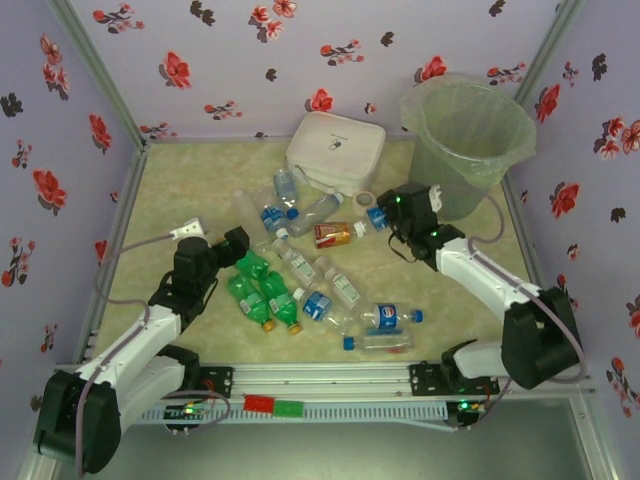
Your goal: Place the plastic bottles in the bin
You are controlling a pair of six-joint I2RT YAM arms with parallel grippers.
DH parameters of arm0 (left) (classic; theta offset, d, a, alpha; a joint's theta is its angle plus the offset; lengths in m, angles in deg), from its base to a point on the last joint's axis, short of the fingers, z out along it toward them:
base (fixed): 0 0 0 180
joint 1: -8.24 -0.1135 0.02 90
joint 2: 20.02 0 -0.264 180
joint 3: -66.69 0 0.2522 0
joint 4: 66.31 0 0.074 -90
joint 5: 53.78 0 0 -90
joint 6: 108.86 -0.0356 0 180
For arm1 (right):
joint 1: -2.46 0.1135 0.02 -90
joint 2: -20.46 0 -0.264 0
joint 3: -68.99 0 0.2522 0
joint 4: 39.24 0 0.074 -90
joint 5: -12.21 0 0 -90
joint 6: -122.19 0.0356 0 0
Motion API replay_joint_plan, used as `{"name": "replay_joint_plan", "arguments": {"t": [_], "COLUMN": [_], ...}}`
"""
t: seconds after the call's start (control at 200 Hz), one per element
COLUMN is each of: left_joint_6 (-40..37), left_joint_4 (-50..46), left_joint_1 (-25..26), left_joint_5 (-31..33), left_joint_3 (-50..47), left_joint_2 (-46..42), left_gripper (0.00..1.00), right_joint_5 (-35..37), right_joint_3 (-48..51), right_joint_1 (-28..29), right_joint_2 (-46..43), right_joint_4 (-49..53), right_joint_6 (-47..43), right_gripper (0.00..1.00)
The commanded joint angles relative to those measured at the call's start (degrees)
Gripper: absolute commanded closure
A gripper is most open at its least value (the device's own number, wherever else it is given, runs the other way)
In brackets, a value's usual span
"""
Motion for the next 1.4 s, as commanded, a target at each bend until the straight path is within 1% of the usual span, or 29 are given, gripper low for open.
{"name": "replay_joint_plan", "arguments": {"t": [0.0,0.075,0.135,0.22,0.275,0.3,0.45,0.62,0.755,0.855,0.98,1.115,1.235,1.275,1.34,1.39], "left_joint_6": [0.2,0.1,0.2,-0.1,-0.5,-0.8,-3.5,-6.6,-8.3,-8.9,-9.3,-9.7,-9.9,-10.0,-10.0,-10.0], "left_joint_4": [2.0,3.0,4.1,5.5,6.0,6.1,3.9,0.3,-3.7,-5.2,-6.1,-6.9,-7.5,-7.8,-8.1,-8.2], "left_joint_1": [-0.3,-0.2,-0.1,0.4,1.1,1.4,4.6,7.8,9.1,9.5,9.5,9.5,9.5,9.5,9.5,9.5], "left_joint_5": [-4.1,-6.4,-8.3,-11.1,-12.4,-12.8,-13.7,-13.6,-13.4,-12.6,-10.9,-8.5,-6.5,-5.9,-4.9,-4.2], "left_joint_3": [2.7,3.9,4.9,6.4,7.7,8.2,12.6,16.8,19.8,20.3,20.1,19.5,19.0,19.0,18.9,18.7], "left_joint_2": [1.9,3.8,5.7,8.3,10.0,10.8,15.1,18.7,20.6,20.7,19.8,18.3,16.9,16.5,15.9,15.5], "left_gripper": [0.0,0.0,0.0,0.0,0.0,0.0,0.0,0.0,0.0,0.0,0.0,0.0,0.0,0.0,0.0,0.0], "right_joint_5": [2.9,3.4,5.1,8.2,8.4,10.0,11.4,15.6,16.2,16.4,15.7,13.7,9.7,9.1,9.1,9.1], "right_joint_3": [-8.3,-14.5,-19.2,-24.8,-28.8,-30.6,-40.2,-44.5,-45.6,-47.2,-49.7,-50.3,-51.2,-52.2,-54.1,-55.6], "right_joint_1": [-0.5,-0.9,-1.3,-2.0,-3.4,-4.2,-9.4,-15.0,-18.5,-19.5,-20.7,-22.0,-23.4,-23.6,-23.8,-23.8], "right_joint_2": [-3.7,-4.4,-4.4,-4.2,-3.7,-3.4,0.1,5.2,10.3,14.6,20.3,24.6,27.3,28.0,29.0,29.3], "right_joint_4": [5.7,9.2,11.9,13.6,14.4,14.7,15.8,14.3,12.6,12.4,14.8,17.4,20.0,20.9,22.6,23.7], "right_joint_6": [-17.9,-25.5,-31.3,-39.3,-43.4,-45.0,-52.1,-58.4,-58.9,-59.0,-58.2,-55.5,-52.6,-52.1,-51.7,-51.7], "right_gripper": [0.53,0.54,0.54,0.54,0.54,0.54,0.54,0.53,0.53,0.53,0.53,0.5,0.46,0.43,0.34,0.23]}}
